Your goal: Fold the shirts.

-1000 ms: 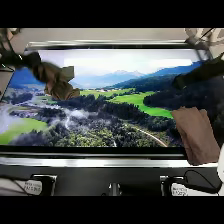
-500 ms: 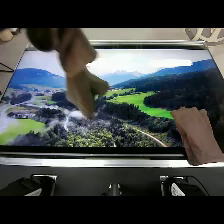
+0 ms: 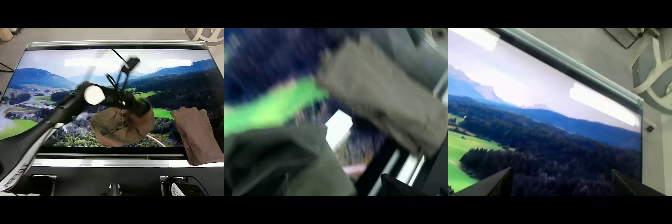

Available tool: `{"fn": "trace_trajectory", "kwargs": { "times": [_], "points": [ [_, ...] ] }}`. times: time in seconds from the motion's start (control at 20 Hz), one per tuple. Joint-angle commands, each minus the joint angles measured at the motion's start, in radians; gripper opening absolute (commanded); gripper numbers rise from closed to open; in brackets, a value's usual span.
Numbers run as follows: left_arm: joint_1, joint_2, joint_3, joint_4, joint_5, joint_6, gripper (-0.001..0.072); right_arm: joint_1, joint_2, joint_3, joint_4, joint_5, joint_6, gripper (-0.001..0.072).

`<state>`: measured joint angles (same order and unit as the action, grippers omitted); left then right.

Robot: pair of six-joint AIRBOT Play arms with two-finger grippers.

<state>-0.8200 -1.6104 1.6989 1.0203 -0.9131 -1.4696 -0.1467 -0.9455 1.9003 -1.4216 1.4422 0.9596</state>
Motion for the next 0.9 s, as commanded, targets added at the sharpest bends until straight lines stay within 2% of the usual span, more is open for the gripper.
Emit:
{"fn": "trace_trajectory", "kwargs": {
  "times": [0.0, 0.2, 0.3, 0.4, 0.5, 0.6, 0.7, 0.85],
  "points": [
    [0.034, -0.094, 0.023, -0.001, -0.293, -0.014, 0.0718, 0.000, -0.086, -0.028, -0.005, 0.166, 0.001, 0.0707],
    [0.308, 0.001, 0.021, 0.240, -0.484, -0.040, 0.0719, 0.000, -0.246, -0.233, 0.071, 0.166, -0.013, 0.0709],
    [0.446, 0.006, -0.010, 0.267, -0.538, -0.068, 0.0719, 0.000, -0.340, -0.328, 0.134, 0.161, -0.028, 0.0710],
    [0.534, 0.002, -0.093, 0.237, -0.524, -0.069, 0.0719, 0.000, -0.431, -0.380, 0.211, 0.153, -0.042, 0.0710],
    [0.561, -0.003, -0.204, 0.201, -0.464, -0.068, 0.0719, 0.000, -0.512, -0.391, 0.281, 0.158, -0.050, 0.0710],
    [0.550, -0.005, -0.312, 0.182, -0.371, -0.068, 0.0719, 0.002, -0.565, -0.394, 0.346, 0.160, -0.103, 0.0710],
    [0.530, -0.010, -0.388, 0.163, -0.293, -0.068, 0.0718, 0.021, -0.598, -0.394, 0.351, 0.159, -0.118, 0.0710],
    [0.500, -0.058, -0.411, 0.150, -0.270, -0.055, 0.0718, 0.068, -0.634, -0.396, 0.319, 0.154, -0.127, 0.0713]
  ]
}}
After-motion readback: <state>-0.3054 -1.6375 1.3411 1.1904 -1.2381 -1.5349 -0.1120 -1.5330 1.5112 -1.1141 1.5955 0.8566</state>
